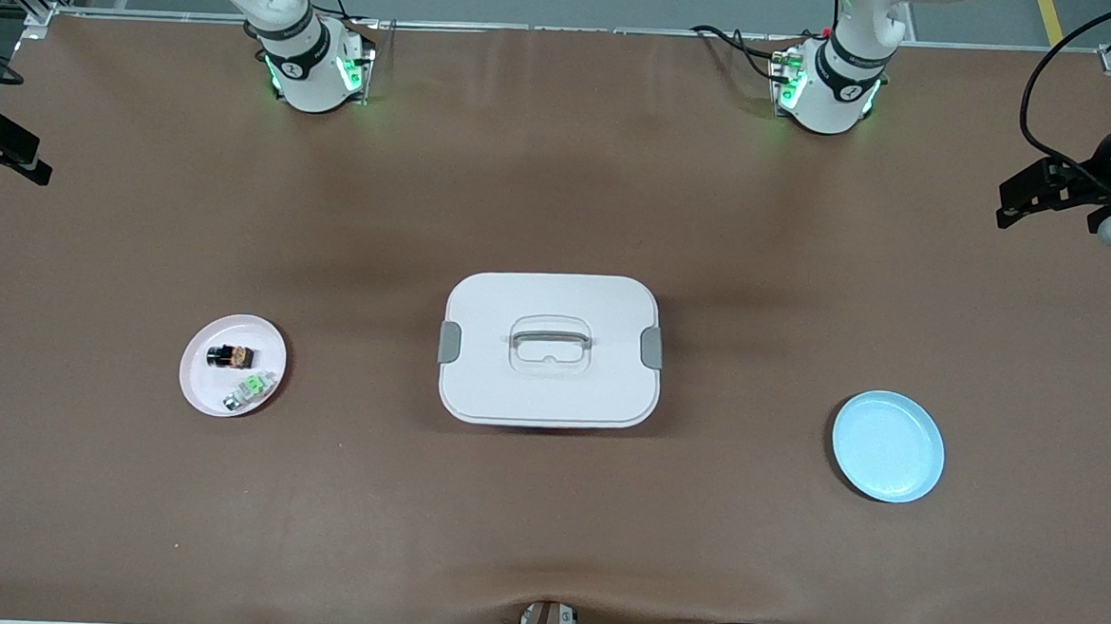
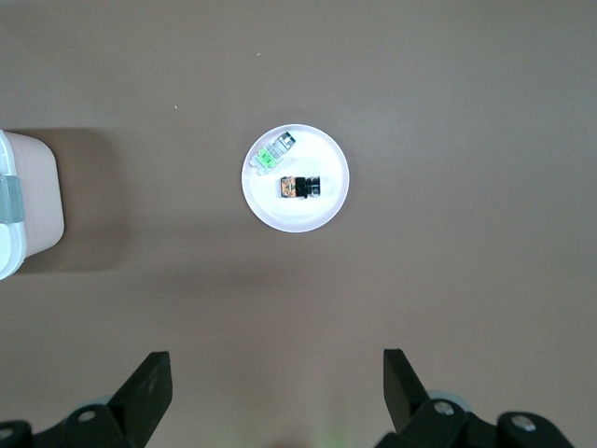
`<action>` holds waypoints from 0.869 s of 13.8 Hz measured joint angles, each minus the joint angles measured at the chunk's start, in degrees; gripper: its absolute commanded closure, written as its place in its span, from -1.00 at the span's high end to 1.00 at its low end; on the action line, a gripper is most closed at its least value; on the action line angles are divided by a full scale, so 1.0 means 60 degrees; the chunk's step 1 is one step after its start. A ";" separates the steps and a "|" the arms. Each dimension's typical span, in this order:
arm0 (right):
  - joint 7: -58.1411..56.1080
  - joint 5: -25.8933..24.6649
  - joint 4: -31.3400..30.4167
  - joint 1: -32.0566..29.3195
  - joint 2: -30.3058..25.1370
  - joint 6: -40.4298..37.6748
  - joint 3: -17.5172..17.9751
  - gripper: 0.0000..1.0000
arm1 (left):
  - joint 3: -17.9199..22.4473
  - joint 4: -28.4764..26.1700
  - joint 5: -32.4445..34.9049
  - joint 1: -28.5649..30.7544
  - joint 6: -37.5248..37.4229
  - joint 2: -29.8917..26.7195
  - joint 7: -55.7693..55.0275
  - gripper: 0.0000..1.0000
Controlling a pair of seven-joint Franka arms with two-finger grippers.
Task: Transfer orange switch to right arm and place
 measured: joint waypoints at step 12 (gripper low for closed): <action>-0.0002 0.0002 -0.0062 0.0004 0.0000 0.0031 -0.0043 1.00 | -0.0024 0.0487 0.0000 -0.0079 0.0015 0.0225 0.0022 1.00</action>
